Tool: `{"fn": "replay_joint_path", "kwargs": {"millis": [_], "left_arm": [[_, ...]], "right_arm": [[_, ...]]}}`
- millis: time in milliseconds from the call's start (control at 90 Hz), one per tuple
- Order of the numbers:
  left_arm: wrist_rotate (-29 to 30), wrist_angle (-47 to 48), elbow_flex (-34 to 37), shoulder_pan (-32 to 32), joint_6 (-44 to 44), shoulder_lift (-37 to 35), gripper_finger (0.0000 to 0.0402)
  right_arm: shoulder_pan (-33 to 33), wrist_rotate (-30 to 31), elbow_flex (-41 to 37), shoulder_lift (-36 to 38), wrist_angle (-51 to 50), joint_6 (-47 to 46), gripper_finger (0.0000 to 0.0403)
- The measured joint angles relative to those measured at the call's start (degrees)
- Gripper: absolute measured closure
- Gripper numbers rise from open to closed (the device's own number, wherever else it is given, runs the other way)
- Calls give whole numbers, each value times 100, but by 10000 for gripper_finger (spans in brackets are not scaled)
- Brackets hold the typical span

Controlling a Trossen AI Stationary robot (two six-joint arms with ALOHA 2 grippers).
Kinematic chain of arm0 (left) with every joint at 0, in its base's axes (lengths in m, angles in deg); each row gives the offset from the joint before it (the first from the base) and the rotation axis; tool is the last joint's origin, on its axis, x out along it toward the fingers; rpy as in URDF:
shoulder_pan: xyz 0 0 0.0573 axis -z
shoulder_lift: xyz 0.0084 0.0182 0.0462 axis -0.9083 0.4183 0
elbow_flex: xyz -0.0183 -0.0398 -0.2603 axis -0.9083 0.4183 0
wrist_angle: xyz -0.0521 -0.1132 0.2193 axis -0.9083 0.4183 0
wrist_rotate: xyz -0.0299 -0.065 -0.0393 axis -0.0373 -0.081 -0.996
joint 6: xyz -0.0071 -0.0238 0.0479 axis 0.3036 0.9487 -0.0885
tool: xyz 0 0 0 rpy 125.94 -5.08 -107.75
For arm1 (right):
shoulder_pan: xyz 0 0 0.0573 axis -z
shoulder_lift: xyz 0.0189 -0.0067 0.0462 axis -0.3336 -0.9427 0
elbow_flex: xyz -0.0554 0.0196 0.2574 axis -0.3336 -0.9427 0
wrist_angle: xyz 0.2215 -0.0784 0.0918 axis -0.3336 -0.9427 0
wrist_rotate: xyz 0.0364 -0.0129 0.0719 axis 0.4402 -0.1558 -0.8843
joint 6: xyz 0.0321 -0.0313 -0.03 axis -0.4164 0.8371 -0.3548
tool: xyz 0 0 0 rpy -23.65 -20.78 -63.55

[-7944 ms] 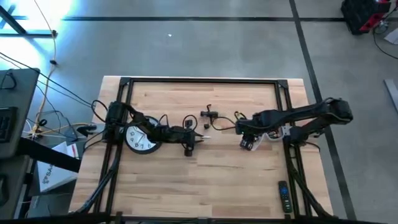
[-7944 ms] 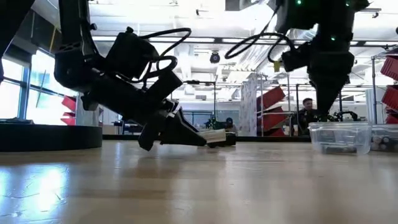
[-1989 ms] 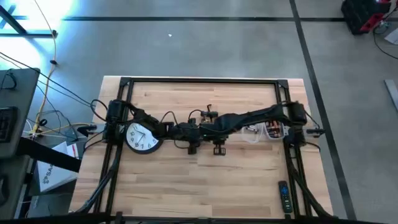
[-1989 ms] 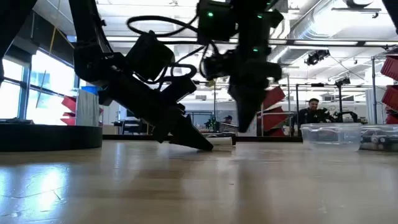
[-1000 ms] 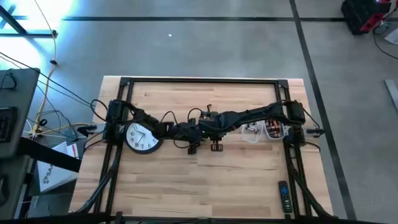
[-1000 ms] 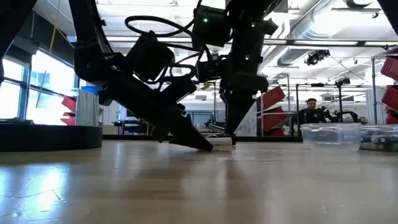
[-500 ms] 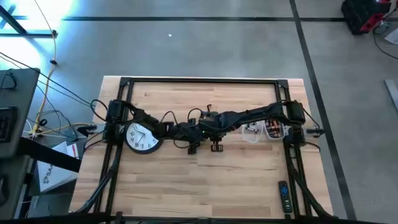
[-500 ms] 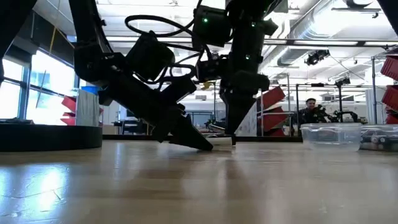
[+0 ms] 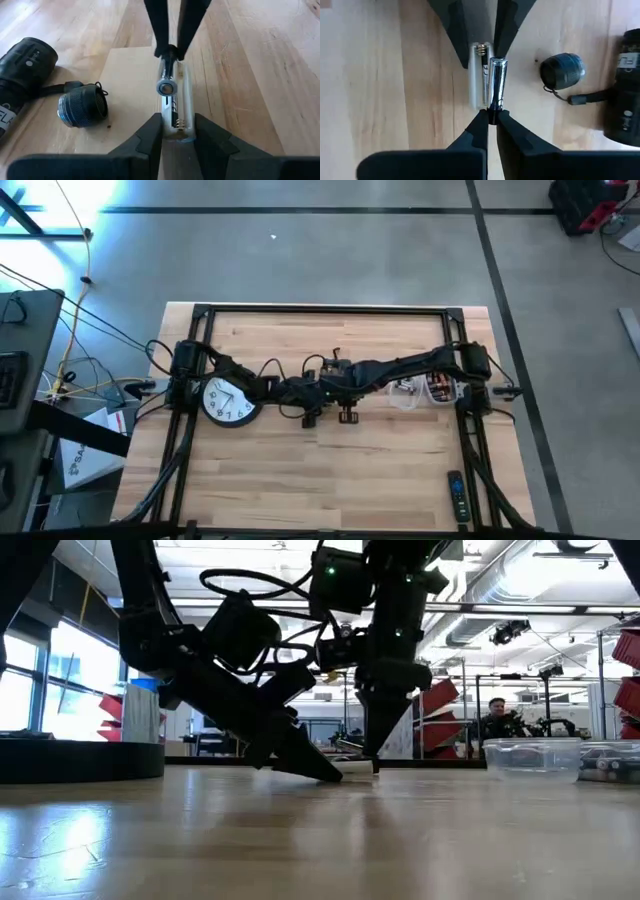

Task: Insert battery
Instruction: Insert the silver battery into the white battery case

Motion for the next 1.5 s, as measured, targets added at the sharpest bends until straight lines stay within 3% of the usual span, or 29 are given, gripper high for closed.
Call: {"fn": "replay_joint_path", "kwargs": {"millis": [1500], "left_arm": [[22,7,1,2,1,0,323]], "right_arm": [[-17,-57,13,-19,-272,-129,403]]}}
